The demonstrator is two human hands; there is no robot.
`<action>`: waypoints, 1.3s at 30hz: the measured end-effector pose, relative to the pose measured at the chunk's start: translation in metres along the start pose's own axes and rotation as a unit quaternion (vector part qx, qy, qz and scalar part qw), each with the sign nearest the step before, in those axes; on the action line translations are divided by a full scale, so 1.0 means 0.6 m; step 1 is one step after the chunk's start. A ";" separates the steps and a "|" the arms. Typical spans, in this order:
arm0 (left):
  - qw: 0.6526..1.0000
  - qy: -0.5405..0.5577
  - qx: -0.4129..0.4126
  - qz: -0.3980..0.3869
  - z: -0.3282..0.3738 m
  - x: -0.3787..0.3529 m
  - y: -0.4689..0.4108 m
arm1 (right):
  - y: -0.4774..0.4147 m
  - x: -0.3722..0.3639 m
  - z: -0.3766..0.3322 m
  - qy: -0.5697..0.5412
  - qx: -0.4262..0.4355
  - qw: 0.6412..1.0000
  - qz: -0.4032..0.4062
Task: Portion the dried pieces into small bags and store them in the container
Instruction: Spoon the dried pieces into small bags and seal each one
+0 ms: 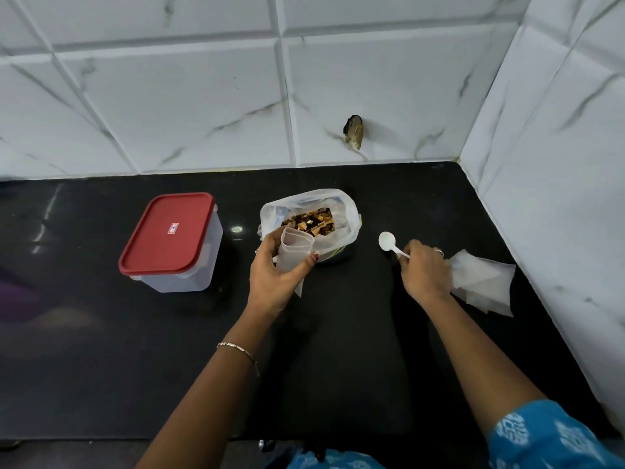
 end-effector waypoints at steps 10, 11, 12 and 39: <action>0.998 0.045 0.011 0.033 -0.003 0.035 -0.015 | -0.029 0.061 -0.101 -0.203 0.151 0.966 0.052; 0.998 0.055 0.013 0.034 -0.008 0.037 -0.015 | -0.029 0.062 -0.120 -0.201 0.179 0.962 0.050; 0.997 0.064 0.014 0.037 -0.012 0.041 -0.016 | -0.029 0.063 -0.138 -0.198 0.207 0.957 0.050; 0.966 0.215 0.132 -0.055 -0.069 0.027 -0.057 | -0.127 0.005 -0.201 -0.083 0.233 0.967 -0.063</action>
Point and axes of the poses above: each hand's wrist, its own y-axis away from the middle knuckle, its own x-axis out of the back of the hand, z = x × y, the point moved 2 cm from there along -y, towards the middle knuckle, and after that the axes turned 3 degrees about -y, right-handed, at the moved point
